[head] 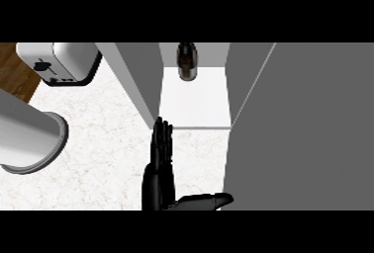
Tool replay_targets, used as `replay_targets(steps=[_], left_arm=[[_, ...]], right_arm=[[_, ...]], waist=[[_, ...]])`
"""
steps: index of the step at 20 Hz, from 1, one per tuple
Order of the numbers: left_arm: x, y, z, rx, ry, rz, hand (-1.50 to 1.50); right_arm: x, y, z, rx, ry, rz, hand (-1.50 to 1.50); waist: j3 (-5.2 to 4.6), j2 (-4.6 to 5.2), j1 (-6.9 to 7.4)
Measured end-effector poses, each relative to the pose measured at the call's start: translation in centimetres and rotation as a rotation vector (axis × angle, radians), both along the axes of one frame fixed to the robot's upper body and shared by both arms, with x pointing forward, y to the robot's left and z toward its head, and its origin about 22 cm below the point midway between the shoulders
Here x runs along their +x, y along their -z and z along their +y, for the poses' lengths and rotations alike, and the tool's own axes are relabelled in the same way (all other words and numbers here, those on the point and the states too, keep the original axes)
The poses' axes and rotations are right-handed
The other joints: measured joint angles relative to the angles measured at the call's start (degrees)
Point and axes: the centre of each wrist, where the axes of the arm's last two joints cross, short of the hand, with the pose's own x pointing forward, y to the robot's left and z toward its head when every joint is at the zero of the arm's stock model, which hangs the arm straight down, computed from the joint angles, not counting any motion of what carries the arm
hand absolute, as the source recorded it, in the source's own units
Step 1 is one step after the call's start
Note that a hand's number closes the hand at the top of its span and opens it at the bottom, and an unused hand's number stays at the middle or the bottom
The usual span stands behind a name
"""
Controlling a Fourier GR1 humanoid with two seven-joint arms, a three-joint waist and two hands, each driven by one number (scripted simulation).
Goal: Pick up the wine, place it into the cabinet and close the cabinet
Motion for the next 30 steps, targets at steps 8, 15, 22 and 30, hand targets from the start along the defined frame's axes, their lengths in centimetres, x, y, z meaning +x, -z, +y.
replay_targets(steps=[8, 15, 22, 30], left_arm=[[-3.9, -1.7, 3.3, -0.018, 0.019, -0.027, -1.5], [-6.0, -3.1, 6.2, -0.006, 0.088, -0.036, -1.5], [-7.1, -4.3, 9.7, 0.007, 0.115, -0.045, -1.5], [-7.7, -5.1, 13.6, 0.008, 0.076, -0.066, -1.5]], right_arm=[[0.1, -0.4, 0.1, -0.038, -0.032, 0.021, 1.5], [0.0, 0.1, 0.2, -0.107, -0.105, 0.062, 1.5], [-0.2, 0.6, 1.2, -0.111, -0.186, 0.098, 1.5], [-1.2, 2.2, 3.2, -0.042, -0.296, 0.232, 1.5]], waist=[[-0.02, 0.03, -0.02], [0.0, 0.02, -0.17], [-0.04, 0.05, -0.11], [-0.03, 0.01, 0.04]])
